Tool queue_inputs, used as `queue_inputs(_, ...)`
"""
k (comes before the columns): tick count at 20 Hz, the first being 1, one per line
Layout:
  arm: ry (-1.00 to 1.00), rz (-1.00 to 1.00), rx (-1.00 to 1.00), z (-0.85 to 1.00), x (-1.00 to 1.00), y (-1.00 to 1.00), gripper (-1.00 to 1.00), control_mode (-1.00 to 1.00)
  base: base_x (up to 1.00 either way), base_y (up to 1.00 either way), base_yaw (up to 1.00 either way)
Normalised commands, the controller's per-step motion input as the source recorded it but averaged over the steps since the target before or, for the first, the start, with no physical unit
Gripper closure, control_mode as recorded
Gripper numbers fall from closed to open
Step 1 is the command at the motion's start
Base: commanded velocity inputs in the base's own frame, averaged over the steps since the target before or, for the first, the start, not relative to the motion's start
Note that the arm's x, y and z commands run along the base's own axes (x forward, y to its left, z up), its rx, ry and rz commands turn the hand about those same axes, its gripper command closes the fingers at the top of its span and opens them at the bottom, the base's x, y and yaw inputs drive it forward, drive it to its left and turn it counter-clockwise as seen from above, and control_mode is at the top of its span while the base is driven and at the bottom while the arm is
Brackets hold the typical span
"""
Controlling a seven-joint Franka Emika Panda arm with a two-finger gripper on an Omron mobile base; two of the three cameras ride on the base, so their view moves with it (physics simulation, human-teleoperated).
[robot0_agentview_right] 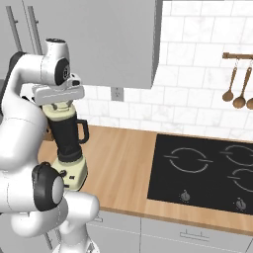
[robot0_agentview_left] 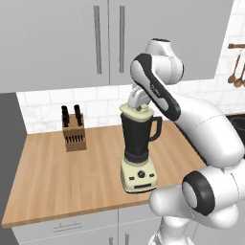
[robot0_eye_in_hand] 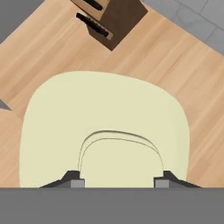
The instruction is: Close the lid blender by securely placing the lid on top.
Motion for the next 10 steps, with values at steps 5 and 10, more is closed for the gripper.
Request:
queue_inputs(5,0.0,0.0,0.0,-0.11,0.07,0.0,1.0,-1.0,0.0,0.0,0.0)
queue_inputs(10,0.0,0.0,0.0,-0.02,0.07,0.0,1.0,-1.0,0.0,0.0,0.0)
